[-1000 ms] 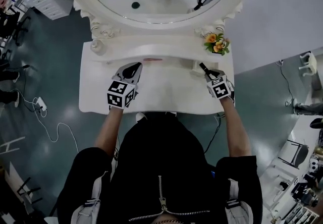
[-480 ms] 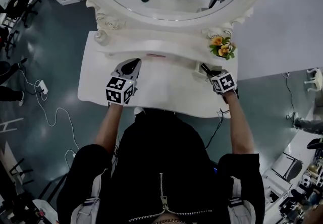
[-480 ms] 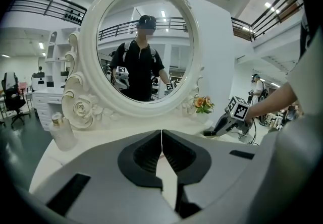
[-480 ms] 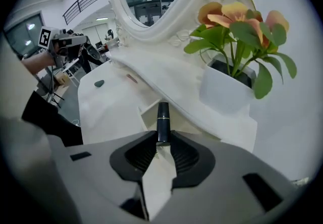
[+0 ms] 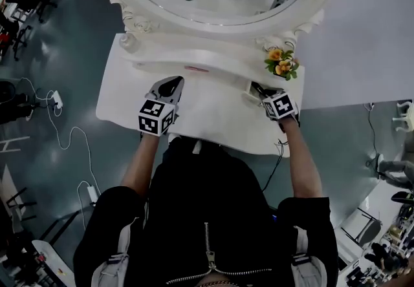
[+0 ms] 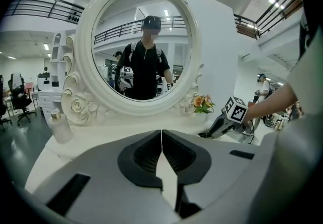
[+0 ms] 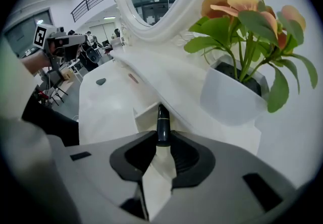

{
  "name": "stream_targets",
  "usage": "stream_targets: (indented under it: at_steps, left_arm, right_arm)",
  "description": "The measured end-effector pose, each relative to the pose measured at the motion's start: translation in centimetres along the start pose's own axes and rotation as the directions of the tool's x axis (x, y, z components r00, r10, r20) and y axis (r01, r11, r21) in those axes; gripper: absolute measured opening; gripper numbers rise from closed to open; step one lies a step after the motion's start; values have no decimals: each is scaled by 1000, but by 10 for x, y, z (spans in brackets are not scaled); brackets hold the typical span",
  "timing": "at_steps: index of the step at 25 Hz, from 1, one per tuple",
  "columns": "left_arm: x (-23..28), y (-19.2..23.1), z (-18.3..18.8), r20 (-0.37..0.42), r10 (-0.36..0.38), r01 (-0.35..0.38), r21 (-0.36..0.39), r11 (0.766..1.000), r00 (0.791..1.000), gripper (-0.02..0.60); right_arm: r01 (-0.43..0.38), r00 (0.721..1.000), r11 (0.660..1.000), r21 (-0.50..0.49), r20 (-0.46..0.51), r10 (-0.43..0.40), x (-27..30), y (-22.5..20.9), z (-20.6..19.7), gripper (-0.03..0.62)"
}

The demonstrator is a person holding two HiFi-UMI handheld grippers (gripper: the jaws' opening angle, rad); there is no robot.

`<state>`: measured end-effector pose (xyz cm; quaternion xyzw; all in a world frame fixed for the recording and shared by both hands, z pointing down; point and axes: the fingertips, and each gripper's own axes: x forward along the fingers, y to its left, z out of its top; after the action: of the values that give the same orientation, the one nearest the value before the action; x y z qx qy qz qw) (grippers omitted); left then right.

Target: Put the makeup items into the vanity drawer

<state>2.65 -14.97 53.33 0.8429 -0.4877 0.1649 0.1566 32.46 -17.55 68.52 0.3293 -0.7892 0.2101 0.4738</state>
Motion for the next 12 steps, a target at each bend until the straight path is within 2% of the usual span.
stream_targets:
  at_steps: [5,12]
  left_arm:
    - [-3,0,-6,-8,22,-22,-8,1000,1000,23]
    - [3,9,0,-1,7,-7,1,1000,1000,23]
  right_arm:
    - [41,999,999,20,34,-42,8,-7,1,95]
    - [40,996,991,130,80,-51,11,-11,-1,97]
